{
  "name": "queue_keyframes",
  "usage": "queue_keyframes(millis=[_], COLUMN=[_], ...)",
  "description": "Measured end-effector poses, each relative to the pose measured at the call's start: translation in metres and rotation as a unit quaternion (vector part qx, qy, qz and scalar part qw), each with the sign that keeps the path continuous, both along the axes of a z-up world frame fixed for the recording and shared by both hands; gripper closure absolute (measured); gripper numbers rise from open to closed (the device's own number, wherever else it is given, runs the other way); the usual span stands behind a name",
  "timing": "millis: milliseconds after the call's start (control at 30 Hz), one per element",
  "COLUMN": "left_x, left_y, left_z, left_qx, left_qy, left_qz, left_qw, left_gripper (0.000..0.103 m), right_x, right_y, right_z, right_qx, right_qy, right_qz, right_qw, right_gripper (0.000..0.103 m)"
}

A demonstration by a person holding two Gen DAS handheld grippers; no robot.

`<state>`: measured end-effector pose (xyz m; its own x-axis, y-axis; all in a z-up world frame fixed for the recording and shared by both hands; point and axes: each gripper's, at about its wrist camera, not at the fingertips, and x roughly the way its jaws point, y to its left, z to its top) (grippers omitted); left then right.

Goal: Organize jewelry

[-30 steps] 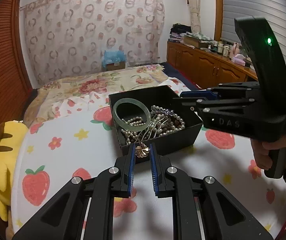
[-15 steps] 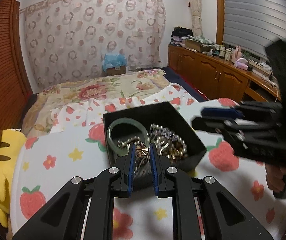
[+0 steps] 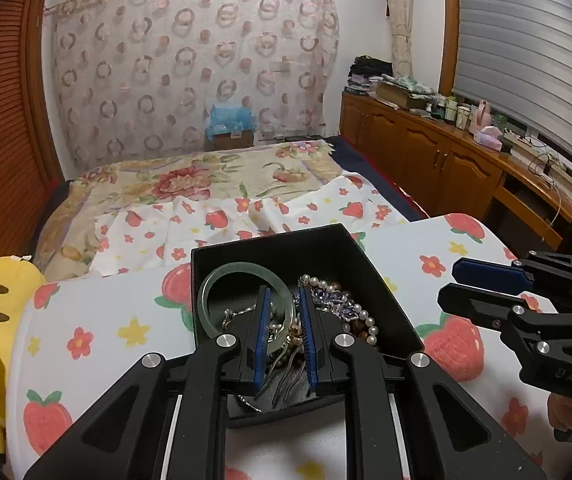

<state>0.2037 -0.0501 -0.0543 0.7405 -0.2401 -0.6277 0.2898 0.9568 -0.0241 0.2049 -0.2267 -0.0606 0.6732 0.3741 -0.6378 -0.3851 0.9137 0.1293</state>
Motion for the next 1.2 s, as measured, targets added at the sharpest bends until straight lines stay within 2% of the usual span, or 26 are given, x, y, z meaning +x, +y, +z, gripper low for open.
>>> queue_keyframes(millis=[333, 400, 500, 533, 567, 600, 667, 800, 867, 1033, 1200], left_x=[0.007, 0.006, 0.001, 0.000, -0.002, -0.005, -0.008, -0.011, -0.015, -0.030, -0.053], left_y=[0.013, 0.019, 0.025, 0.028, 0.030, 0.034, 0.039, 0.049, 0.053, 0.062, 0.067], left_z=[0.005, 0.006, 0.007, 0.008, 0.009, 0.011, 0.014, 0.015, 0.015, 0.019, 0.027], left_qx=[-0.007, -0.009, -0.010, -0.010, -0.010, -0.011, -0.011, -0.005, -0.001, -0.001, -0.003], left_qy=[-0.006, -0.008, -0.016, -0.018, -0.022, -0.030, -0.040, -0.036, -0.037, -0.042, -0.053], left_qz=[0.025, 0.033, 0.040, 0.044, 0.049, 0.056, 0.063, 0.075, 0.083, 0.097, 0.100], left_qw=[0.9997, 0.9994, 0.9990, 0.9988, 0.9985, 0.9979, 0.9972, 0.9965, 0.9958, 0.9944, 0.9935], left_gripper=[0.088, 0.079, 0.058, 0.043, 0.026, 0.020, 0.008, 0.007, 0.007, 0.007, 0.007], right_x=[-0.002, -0.003, -0.002, -0.002, -0.002, -0.002, -0.003, -0.002, -0.003, -0.007, -0.028], right_y=[0.002, 0.004, 0.007, 0.008, 0.010, 0.011, 0.013, 0.014, 0.015, 0.019, 0.021], right_z=[0.004, 0.003, 0.002, 0.002, 0.001, 0.001, 0.001, 0.002, 0.002, 0.002, 0.010], right_qx=[-0.004, -0.004, -0.003, -0.004, -0.005, -0.006, -0.006, -0.005, -0.008, -0.016, -0.005], right_qy=[-0.008, -0.011, -0.013, -0.014, -0.017, -0.019, -0.025, -0.032, -0.038, -0.033, -0.053], right_qz=[-0.010, -0.014, -0.022, -0.025, -0.027, -0.030, -0.037, -0.057, -0.068, -0.079, -0.078], right_qw=[1.000, 1.000, 1.000, 1.000, 0.999, 0.999, 0.999, 0.998, 0.997, 0.996, 0.996], right_gripper=[0.070, 0.070, 0.070, 0.069, 0.062, 0.058, 0.042, 0.019, 0.004, 0.002, 0.002])
